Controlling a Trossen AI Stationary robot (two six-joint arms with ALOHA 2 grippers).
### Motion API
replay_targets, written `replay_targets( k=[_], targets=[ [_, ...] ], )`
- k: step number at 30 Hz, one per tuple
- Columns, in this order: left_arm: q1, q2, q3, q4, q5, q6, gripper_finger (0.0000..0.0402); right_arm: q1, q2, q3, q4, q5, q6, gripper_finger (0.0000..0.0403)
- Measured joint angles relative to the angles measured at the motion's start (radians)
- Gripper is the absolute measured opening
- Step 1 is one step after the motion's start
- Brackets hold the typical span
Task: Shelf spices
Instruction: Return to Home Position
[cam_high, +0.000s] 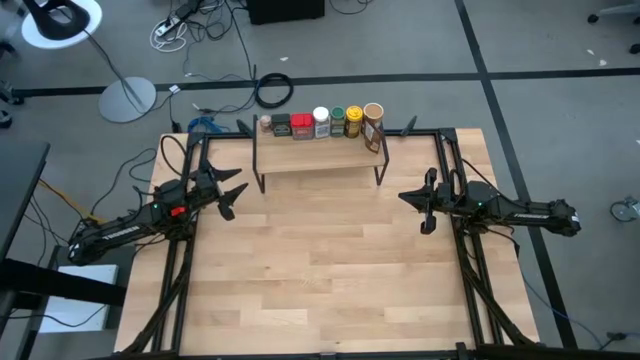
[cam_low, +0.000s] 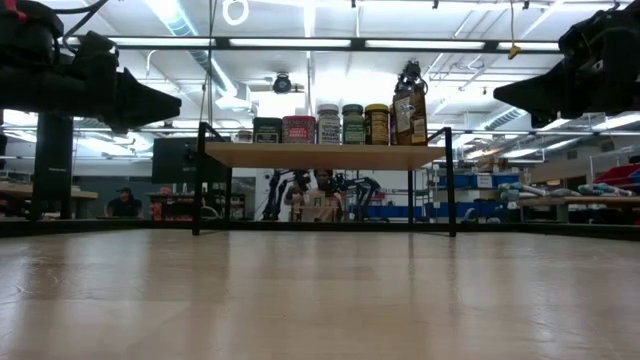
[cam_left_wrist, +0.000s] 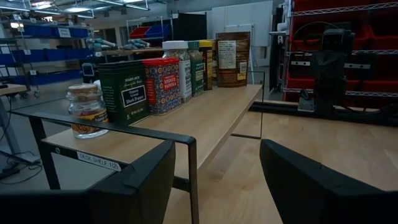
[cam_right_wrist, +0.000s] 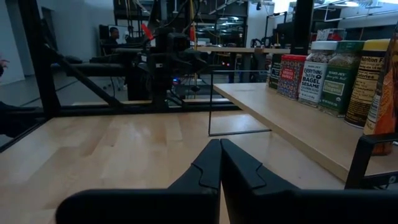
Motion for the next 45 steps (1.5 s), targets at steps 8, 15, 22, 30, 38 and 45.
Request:
replay_targets(
  k=[8, 15, 22, 30, 38, 45],
  targets=[
    [0.000, 0.000, 0.000, 0.000, 0.000, 0.000, 0.0239, 0.000, 0.000, 0.000, 0.000, 0.000, 0.000, 0.0008],
    [0.000, 0.000, 0.000, 0.000, 0.000, 0.000, 0.0239, 0.000, 0.000, 0.000, 0.000, 0.000, 0.000, 0.0008],
    [0.000, 0.000, 0.000, 0.000, 0.000, 0.000, 0.0239, 0.000, 0.000, 0.000, 0.000, 0.000, 0.000, 0.0008],
    [-0.015, 0.000, 0.000, 0.000, 0.001, 0.000, 0.0239, 0.000, 0.000, 0.000, 0.000, 0.000, 0.000, 0.0007],
    [-0.015, 0.000, 0.000, 0.000, 0.001, 0.000, 0.0239, 0.000, 0.000, 0.000, 0.000, 0.000, 0.000, 0.0007],
    [-0.015, 0.000, 0.000, 0.000, 0.000, 0.000, 0.0239, 0.000, 0.000, 0.000, 0.000, 0.000, 0.000, 0.0007]
  ],
)
